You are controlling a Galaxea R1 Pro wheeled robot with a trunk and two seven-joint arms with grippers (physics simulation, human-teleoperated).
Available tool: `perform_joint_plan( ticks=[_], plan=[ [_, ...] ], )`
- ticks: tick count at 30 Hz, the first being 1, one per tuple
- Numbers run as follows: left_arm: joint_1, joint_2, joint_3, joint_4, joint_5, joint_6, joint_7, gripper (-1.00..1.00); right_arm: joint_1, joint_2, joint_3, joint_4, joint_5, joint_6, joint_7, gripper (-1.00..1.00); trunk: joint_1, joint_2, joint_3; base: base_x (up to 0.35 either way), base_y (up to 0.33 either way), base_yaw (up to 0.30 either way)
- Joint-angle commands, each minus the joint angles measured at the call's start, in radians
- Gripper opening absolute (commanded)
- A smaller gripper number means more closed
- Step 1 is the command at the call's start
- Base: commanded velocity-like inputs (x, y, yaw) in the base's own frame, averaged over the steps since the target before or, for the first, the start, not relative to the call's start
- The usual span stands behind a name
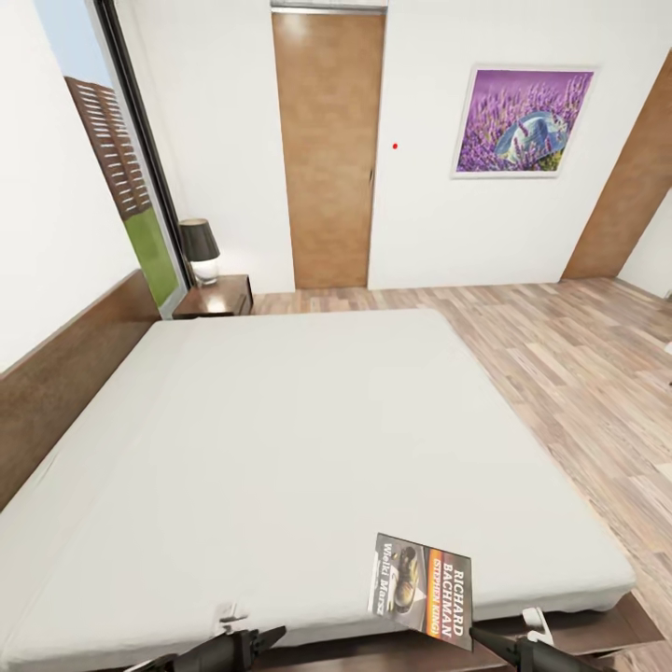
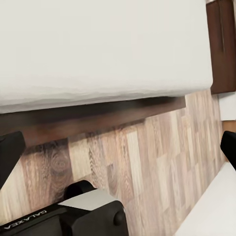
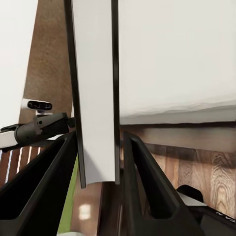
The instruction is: In the bedroom, move the book from the bed onto either nightstand, and place the two sandals side by side next to the bed.
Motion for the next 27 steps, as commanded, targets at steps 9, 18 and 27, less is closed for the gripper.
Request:
perform_joint_plan(
  ticks=[9,18,27],
  plan=[
    [-0.001,0.001,-0.008,0.002,0.009,-0.010,-0.002,1.00,0.000,0.000,0.002,0.000,-0.004,0.010,0.002,-1.00,0.000,-0.001,0.013,0.000,0.000,0.000],
    [-0.001,0.001,-0.008,0.003,0.009,-0.010,-0.002,1.00,0.000,0.000,0.002,0.000,-0.004,0.010,0.002,-1.00,0.000,-0.001,0.028,0.000,0.000,0.000],
    [-0.001,0.001,-0.008,0.003,0.009,-0.010,-0.002,1.00,0.000,0.000,0.002,0.000,-0.004,0.010,0.002,-1.00,0.000,-0.001,0.043,0.000,0.000,0.000]
  ],
)
